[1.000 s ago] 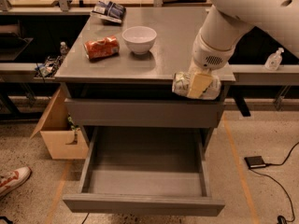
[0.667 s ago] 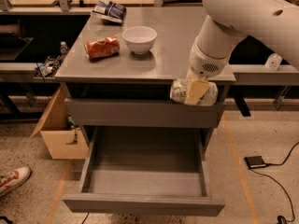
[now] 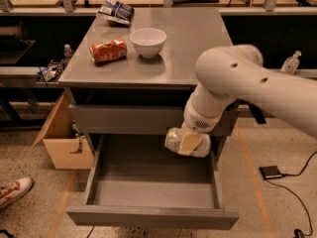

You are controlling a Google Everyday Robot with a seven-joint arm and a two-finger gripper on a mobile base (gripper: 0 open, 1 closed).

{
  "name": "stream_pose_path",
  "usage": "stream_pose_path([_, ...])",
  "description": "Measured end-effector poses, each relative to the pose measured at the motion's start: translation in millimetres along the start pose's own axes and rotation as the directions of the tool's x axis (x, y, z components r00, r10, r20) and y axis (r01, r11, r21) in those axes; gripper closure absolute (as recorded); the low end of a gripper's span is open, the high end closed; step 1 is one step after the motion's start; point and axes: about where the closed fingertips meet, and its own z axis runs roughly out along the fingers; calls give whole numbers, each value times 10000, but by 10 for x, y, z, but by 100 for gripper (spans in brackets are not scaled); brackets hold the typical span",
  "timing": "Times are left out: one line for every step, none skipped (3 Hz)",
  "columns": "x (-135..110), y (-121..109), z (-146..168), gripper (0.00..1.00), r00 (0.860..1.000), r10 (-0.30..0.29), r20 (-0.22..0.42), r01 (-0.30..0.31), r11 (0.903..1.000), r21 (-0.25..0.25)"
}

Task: Place 7up can into middle drawer

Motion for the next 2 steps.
stream_pose_path([17, 432, 978, 100, 9987, 319, 403, -307, 9990, -315])
stream_pose_path([8, 416, 966, 100, 9986, 320, 426, -308, 9991, -285])
